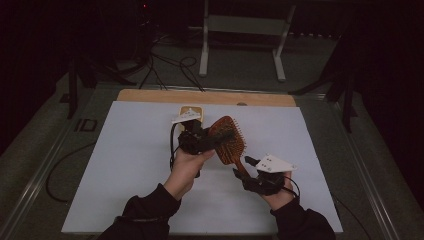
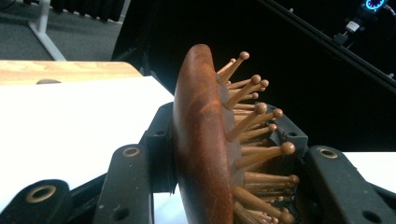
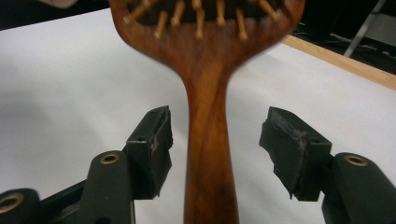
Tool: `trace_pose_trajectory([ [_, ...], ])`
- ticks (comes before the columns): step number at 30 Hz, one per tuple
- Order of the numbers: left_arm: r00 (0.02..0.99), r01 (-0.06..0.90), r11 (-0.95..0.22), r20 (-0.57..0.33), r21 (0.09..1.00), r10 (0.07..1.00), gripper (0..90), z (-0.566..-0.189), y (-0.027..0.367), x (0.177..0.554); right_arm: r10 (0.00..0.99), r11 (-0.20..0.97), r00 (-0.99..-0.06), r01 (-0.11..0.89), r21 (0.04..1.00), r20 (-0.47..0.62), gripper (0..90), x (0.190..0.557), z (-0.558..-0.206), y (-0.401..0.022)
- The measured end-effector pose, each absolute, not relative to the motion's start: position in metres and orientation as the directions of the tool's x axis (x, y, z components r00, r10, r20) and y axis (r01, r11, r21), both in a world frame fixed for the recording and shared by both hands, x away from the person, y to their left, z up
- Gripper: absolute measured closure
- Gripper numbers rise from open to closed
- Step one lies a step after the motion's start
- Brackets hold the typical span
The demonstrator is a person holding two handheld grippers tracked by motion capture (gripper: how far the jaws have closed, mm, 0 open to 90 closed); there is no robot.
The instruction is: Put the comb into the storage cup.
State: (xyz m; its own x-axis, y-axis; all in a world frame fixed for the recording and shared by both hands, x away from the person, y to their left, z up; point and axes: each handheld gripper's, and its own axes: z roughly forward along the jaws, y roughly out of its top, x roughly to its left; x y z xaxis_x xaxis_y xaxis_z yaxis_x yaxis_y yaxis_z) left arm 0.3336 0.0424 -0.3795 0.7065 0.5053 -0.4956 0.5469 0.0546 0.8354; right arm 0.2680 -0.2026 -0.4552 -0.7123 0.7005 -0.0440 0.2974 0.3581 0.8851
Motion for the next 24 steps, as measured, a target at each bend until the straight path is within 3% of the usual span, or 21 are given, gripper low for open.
trace_pose_trajectory([
  [11, 0.695, 0.508, 0.072, -0.457, 0.859, 0.555, 54.7, -0.361, 0.061, 0.336, 0.722, 0.345, -0.691, 0.324, 0.881, -0.029, 28.7, 0.271, -0.458, -0.208],
  [16, 0.689, 0.496, 0.063, -0.437, 0.866, 0.577, 54.7, -0.355, 0.069, 0.338, 0.717, 0.335, -0.697, 0.349, 0.875, 0.003, 14.9, 0.274, -0.46, -0.211],
  [24, 0.68, 0.497, 0.058, -0.431, 0.866, 0.593, 54.7, -0.355, 0.079, 0.342, 0.711, 0.372, -0.703, 0.349, 0.86, -0.022, 8.3, 0.275, -0.466, -0.218],
])
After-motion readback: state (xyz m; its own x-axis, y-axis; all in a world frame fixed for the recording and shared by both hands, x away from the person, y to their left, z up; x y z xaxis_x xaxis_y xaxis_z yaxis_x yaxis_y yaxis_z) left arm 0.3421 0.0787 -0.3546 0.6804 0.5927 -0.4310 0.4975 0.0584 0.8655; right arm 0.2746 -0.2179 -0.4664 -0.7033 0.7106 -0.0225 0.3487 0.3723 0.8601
